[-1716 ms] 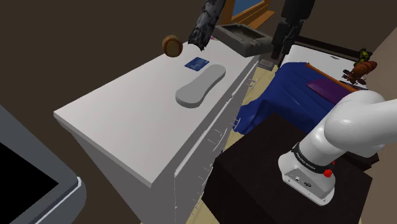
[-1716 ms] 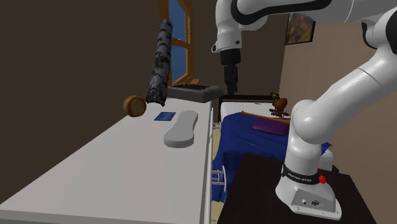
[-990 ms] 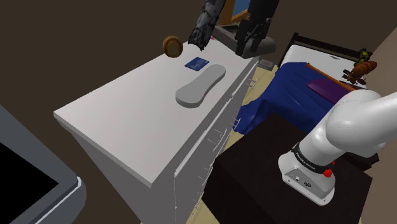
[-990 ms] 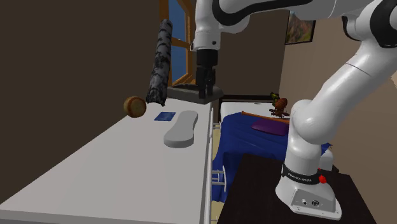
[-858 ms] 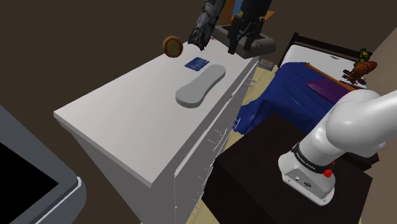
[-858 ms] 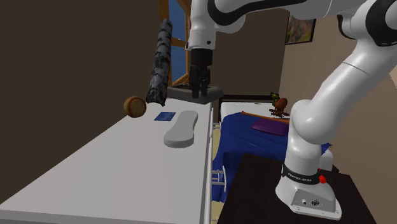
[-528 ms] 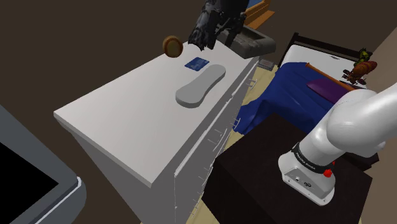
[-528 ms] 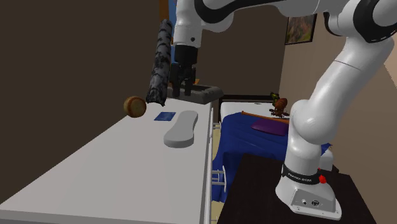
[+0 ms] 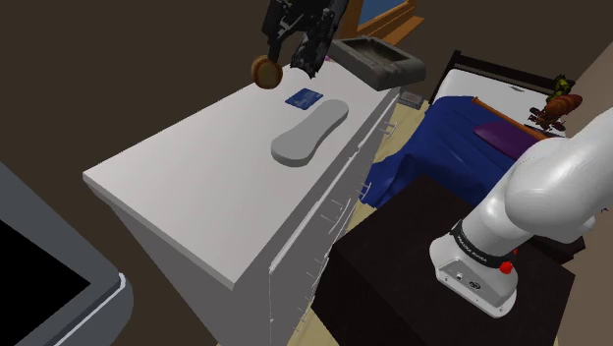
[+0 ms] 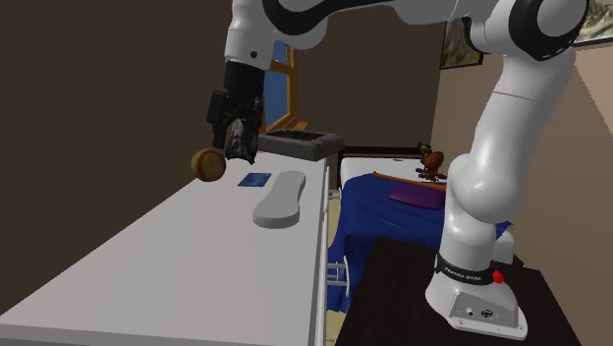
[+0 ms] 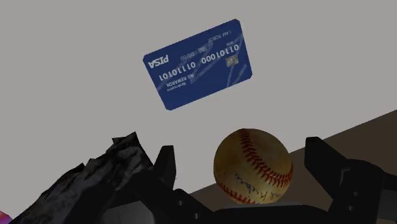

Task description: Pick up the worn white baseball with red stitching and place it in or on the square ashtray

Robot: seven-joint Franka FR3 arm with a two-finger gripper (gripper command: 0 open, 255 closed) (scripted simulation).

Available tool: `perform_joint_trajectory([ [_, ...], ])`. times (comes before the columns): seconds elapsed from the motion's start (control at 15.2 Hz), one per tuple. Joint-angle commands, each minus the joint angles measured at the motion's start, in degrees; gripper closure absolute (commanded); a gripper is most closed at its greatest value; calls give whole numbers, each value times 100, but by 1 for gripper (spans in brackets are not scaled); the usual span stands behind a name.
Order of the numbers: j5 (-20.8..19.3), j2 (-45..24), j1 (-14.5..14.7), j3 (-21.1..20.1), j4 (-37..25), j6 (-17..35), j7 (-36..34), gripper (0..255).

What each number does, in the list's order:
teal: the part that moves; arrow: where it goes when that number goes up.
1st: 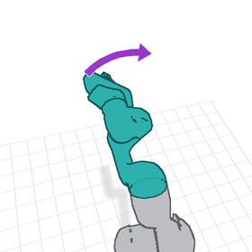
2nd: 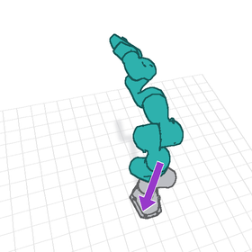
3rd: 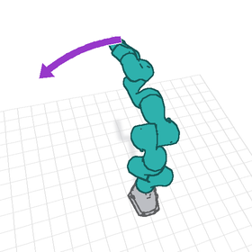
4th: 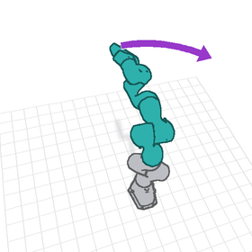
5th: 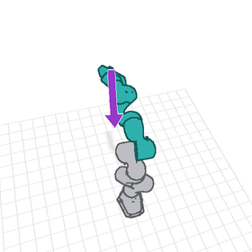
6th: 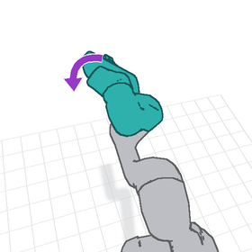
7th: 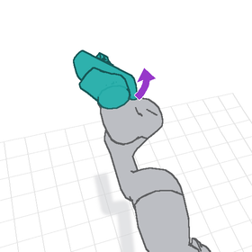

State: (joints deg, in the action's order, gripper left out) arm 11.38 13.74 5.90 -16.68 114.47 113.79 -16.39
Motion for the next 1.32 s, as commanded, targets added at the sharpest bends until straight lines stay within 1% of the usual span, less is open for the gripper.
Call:
perform_joint_trajectory([
  [0.0, -116, -321, 21, -132, -367, 139, -214, 0],
  [0.07, -136, -368, 26, -149, -419, 159, -245, 0],
  [0.53, -178, -576, 56, -224, -74, 713, -279, 0],
  [1.06, -179, -576, 57, -223, -74, 713, -279, 0],
  [1.12, -179, -576, 57, -224, -74, 714, -279, 255],
  [1.25, -178, -576, 57, -223, -73, 714, -279, 255],
])
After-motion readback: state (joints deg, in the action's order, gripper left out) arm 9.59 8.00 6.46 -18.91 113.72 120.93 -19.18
